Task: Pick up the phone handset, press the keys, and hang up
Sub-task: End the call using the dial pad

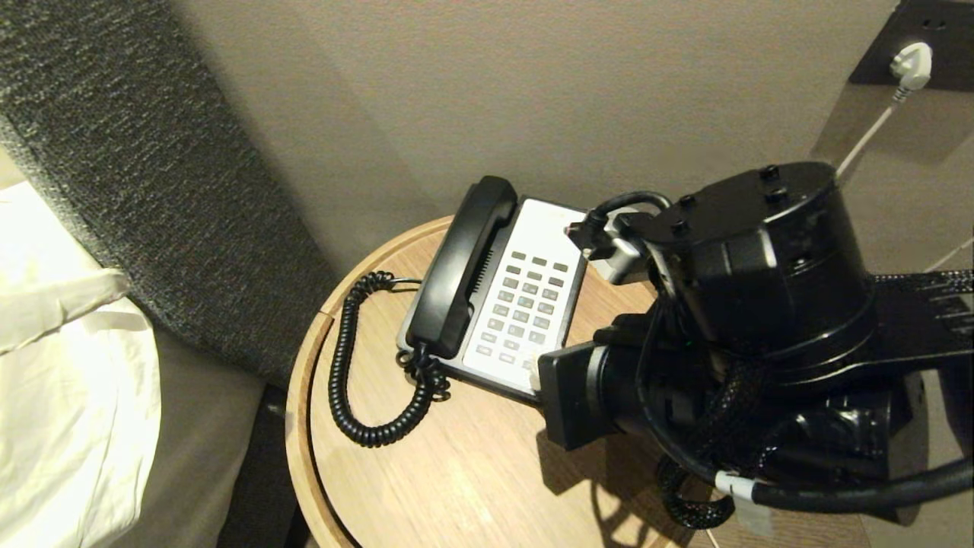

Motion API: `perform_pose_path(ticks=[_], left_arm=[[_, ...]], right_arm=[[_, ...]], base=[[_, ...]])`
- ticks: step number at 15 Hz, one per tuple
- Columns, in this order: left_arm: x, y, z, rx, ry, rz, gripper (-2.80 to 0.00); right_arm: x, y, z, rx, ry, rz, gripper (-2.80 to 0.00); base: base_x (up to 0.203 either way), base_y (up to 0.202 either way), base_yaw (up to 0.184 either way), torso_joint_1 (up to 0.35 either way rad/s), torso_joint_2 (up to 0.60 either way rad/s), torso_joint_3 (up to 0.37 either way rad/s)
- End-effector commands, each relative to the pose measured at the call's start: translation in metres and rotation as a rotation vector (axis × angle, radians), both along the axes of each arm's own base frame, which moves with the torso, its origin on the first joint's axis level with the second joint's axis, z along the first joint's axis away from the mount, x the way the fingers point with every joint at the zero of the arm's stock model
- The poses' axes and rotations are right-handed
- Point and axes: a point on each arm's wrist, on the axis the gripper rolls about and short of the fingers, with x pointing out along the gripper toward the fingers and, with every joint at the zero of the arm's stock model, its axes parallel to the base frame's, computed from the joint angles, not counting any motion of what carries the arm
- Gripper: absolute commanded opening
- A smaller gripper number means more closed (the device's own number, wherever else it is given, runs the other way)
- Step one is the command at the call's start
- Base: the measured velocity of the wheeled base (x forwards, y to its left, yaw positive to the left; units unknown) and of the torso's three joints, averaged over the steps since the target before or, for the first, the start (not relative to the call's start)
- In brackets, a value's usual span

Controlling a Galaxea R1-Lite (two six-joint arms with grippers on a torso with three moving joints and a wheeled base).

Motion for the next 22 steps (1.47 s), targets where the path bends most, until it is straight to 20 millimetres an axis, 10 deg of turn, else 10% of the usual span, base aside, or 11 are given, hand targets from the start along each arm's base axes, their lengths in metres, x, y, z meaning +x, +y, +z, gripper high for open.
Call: perform_pose_path(ticks=[1, 22], left_arm=[[-0.0002, 0.0002, -0.0008, 0.000, 0.002, 0.002, -2.80], [-0.0035, 0.0028, -0.0088, 0.001, 0.008, -0.013, -2.80]], right_arm=[[0.0021, 0.0038, -0.0063, -0.015, 0.012, -0.003, -2.80], [0.0092, 0.0071, -0.0154, -0.044, 0.019, -0.024, -2.80]], base=[[0.000, 0.000, 0.000, 0.000, 0.00, 0.000], [0.000, 0.000, 0.000, 0.000, 0.00, 0.000]])
